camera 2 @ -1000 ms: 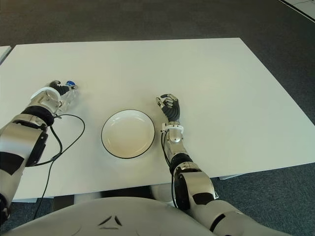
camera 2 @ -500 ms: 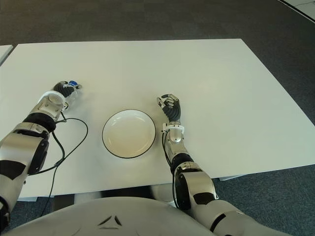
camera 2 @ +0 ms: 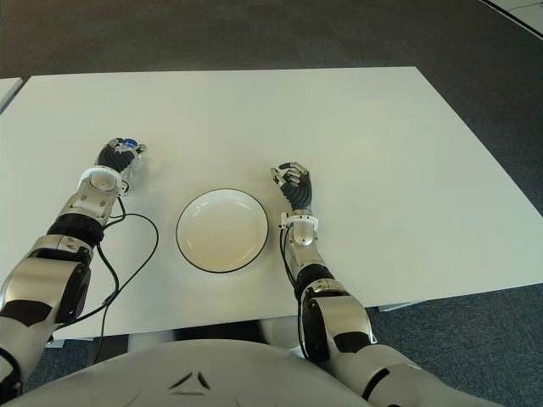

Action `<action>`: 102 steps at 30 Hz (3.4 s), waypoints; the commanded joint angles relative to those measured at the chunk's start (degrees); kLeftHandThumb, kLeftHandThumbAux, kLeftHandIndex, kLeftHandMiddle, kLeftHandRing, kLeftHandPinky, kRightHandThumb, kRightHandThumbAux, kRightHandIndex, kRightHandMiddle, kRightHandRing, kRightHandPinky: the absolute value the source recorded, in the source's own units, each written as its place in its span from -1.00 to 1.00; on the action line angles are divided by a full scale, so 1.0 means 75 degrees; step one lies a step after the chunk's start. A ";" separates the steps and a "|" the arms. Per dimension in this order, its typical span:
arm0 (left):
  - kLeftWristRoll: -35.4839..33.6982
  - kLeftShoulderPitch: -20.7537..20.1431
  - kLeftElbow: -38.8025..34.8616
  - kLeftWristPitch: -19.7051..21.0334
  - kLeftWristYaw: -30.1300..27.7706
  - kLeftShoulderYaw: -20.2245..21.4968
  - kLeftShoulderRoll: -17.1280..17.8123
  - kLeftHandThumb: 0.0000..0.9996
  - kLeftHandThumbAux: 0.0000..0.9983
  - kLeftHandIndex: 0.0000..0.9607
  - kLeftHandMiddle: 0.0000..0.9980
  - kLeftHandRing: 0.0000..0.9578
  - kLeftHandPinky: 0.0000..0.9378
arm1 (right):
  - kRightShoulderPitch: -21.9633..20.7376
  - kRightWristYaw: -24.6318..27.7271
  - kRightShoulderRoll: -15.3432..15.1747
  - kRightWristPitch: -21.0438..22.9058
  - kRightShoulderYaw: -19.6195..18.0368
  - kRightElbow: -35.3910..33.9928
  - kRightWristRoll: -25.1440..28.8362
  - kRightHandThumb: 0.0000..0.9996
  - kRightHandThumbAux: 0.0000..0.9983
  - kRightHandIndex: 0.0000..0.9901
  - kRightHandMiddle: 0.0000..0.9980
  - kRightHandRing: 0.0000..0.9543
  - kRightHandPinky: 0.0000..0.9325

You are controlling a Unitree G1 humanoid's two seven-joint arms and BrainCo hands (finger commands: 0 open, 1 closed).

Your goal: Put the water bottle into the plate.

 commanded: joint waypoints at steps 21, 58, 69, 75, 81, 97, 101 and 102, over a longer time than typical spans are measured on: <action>0.0936 0.0470 0.2005 0.0308 0.1282 -0.0812 -0.0755 -0.65 -0.06 -1.00 -1.00 -1.00 -0.91 | 0.0297 -0.0021 0.0052 0.0152 -0.0054 0.0029 0.0092 0.41 0.46 -0.12 0.57 0.65 0.71; 0.2530 0.0028 0.3119 0.1381 0.1861 -0.2516 -0.0821 0.18 0.02 -1.00 -0.83 -0.88 -0.71 | 0.0399 0.0681 0.0224 0.0325 -0.0444 -0.0271 0.0619 0.42 0.45 -0.12 0.57 0.64 0.69; 0.2467 0.0020 0.3095 0.1387 0.1824 -0.2500 -0.0883 0.28 -0.02 -0.89 -0.68 -0.70 -0.53 | 0.0403 0.0825 0.0308 0.0291 -0.0598 -0.0314 0.0816 0.42 0.45 -0.11 0.57 0.64 0.69; 0.2289 0.0014 0.3050 0.1362 0.1811 -0.2287 -0.0928 0.34 -0.05 -0.76 -0.54 -0.54 -0.38 | 0.0402 0.0849 0.0314 0.0256 -0.0637 -0.0314 0.0820 0.42 0.45 -0.11 0.58 0.64 0.70; 0.2216 0.0019 0.3029 0.1301 0.1858 -0.2073 -0.0949 0.40 -0.03 -0.36 -0.24 -0.20 -0.06 | 0.0403 0.0873 0.0295 0.0226 -0.0635 -0.0307 0.0803 0.41 0.46 -0.11 0.58 0.64 0.70; 0.1869 0.0173 0.2928 0.0383 0.1992 -0.1449 -0.0811 0.71 0.32 -0.13 0.07 0.60 0.68 | 0.0383 0.0933 0.0242 0.0095 -0.0651 -0.0228 0.0785 0.41 0.46 -0.11 0.58 0.63 0.67; 0.1698 0.0228 0.2826 0.0087 0.1960 -0.1255 -0.0711 0.70 0.33 -0.15 0.07 0.68 0.75 | 0.0363 0.0882 0.0242 0.0088 -0.0665 -0.0206 0.0782 0.41 0.46 -0.11 0.57 0.63 0.67; 0.1674 0.0234 0.2812 0.0051 0.1960 -0.1224 -0.0704 0.70 0.33 -0.15 0.07 0.69 0.77 | 0.0353 0.0879 0.0240 0.0091 -0.0670 -0.0200 0.0786 0.41 0.46 -0.11 0.57 0.63 0.67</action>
